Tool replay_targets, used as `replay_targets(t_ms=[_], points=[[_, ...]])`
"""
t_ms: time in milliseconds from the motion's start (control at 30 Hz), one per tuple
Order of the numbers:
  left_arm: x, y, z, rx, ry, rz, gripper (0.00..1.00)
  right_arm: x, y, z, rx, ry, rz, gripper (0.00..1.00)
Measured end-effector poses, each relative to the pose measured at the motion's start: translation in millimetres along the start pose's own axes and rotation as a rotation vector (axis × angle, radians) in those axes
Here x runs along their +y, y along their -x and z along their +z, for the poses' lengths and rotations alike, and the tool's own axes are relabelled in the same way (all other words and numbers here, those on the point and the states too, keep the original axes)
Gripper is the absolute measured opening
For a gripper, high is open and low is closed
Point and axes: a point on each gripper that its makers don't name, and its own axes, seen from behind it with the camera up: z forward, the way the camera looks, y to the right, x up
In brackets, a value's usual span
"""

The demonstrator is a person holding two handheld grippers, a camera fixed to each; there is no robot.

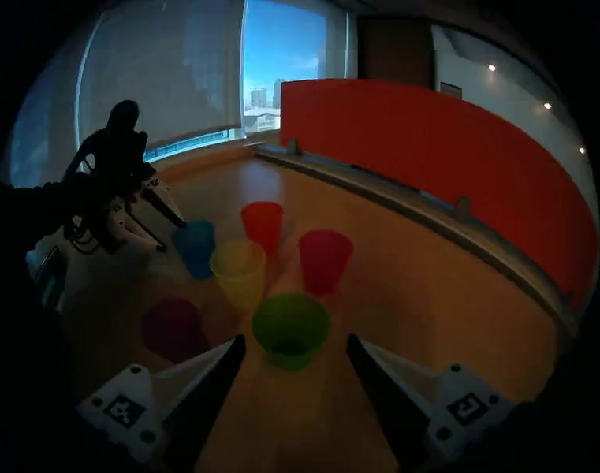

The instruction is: Pour water

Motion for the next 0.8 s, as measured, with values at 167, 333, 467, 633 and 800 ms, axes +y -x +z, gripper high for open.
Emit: replay_targets(t_ms=[167, 333, 467, 633, 800], points=[[1.5, 2, 8.3, -0.009, 0.011, 0.0, 0.8, 0, 4, 5.0, -0.012, -0.006, -0.004, 1.0], [2.5, 5, 16.0, -0.026, 0.023, -0.003, 0.8, 0, 7, 9.6, -0.021, -0.011, -0.007, 1.0], [2.6, 4, 20.9, -0.032, 0.025, 0.0, 0.8, -1, 9, 13.3, -0.029, -0.015, -0.009, 1.0], [3.9, 2, 26.1, -0.033, 0.03, 0.004, 0.8, -1, 12, 18.0, -0.037, -0.018, -0.009, 1.0], [3.5, 2, 31.3, -0.033, 0.027, 0.005, 0.8, 0, 15, 22.3, -0.044, -0.021, -0.006, 1.0]])
